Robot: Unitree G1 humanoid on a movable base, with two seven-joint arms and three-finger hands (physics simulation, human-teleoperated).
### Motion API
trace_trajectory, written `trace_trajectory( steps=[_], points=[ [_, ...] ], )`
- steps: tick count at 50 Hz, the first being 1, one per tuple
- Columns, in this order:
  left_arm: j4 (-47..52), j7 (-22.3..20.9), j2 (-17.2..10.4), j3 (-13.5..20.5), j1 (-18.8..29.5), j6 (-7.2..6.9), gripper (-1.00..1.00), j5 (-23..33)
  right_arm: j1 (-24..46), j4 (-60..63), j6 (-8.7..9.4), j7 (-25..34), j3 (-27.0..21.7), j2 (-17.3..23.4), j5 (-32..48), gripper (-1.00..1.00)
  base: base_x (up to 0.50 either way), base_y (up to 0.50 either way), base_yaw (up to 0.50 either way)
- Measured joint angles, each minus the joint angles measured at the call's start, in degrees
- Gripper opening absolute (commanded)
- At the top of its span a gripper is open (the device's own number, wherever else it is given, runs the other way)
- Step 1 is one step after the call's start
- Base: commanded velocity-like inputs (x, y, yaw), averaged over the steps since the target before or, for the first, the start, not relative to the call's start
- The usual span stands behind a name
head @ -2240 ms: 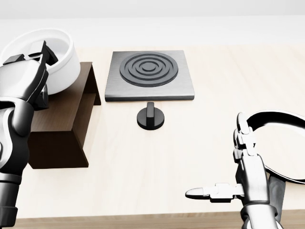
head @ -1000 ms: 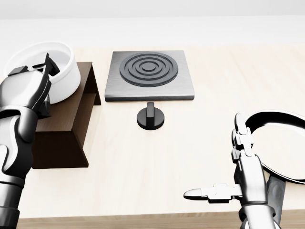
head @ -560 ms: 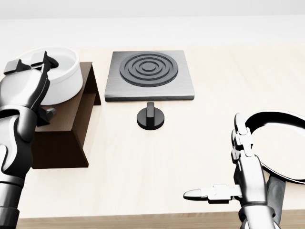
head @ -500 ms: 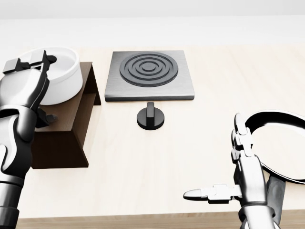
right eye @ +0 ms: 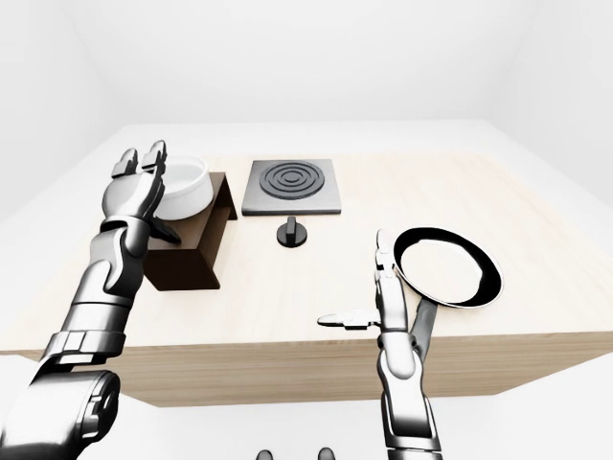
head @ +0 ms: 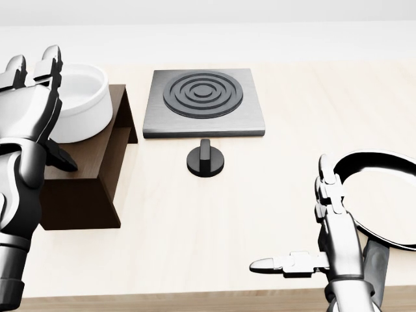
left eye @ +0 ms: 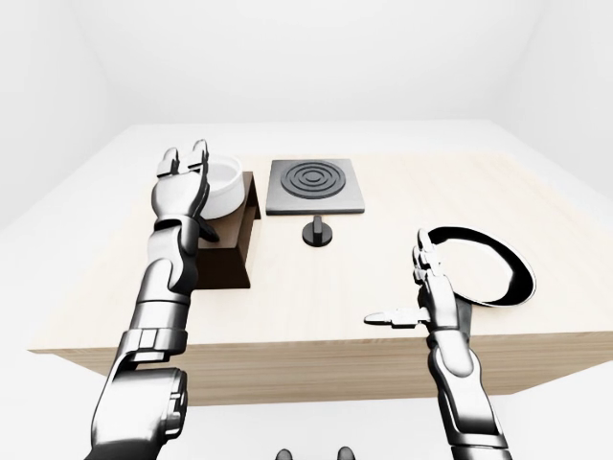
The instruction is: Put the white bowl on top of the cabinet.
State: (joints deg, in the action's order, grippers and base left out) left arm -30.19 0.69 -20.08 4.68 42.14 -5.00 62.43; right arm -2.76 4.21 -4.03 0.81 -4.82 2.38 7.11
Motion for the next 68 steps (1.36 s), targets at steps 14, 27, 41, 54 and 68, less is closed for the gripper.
trace_trajectory(
  steps=[14, 27, 41, 54, 68],
  points=[
    [2.01, -0.98, 0.11, -0.12, -0.93, 0.00, 1.00, 0.90, -0.18, 0.12, -0.06, 0.07, 0.07, -0.04, 0.08, 1.00, 0.00, 0.00, 0.00],
    [12.79, -7.56, 1.75, -0.38, -5.97, 0.00, 1.00, 7.66, -0.20, 0.02, -0.15, 0.04, 0.21, -0.08, 0.25, 1.00, 0.00, 0.00, 0.00],
    [28.51, -14.98, 5.82, 0.37, -12.59, 0.00, 1.00, 18.57, -0.19, -0.33, -0.45, 0.06, 0.41, -0.10, 0.45, 1.00, 0.00, 0.00, 0.00],
    [44.06, -20.36, 11.04, 0.71, -18.32, 0.00, 1.00, 28.21, -0.24, -0.40, -0.57, 0.09, 0.55, -0.13, 0.63, 1.00, 0.00, 0.00, 0.00],
    [58.97, -23.57, 16.63, -1.50, -24.74, 0.00, 1.00, 24.30, -0.49, 0.22, -0.41, 0.31, 0.24, -0.09, 0.31, 1.00, 0.00, 0.00, 0.00]
  ],
)
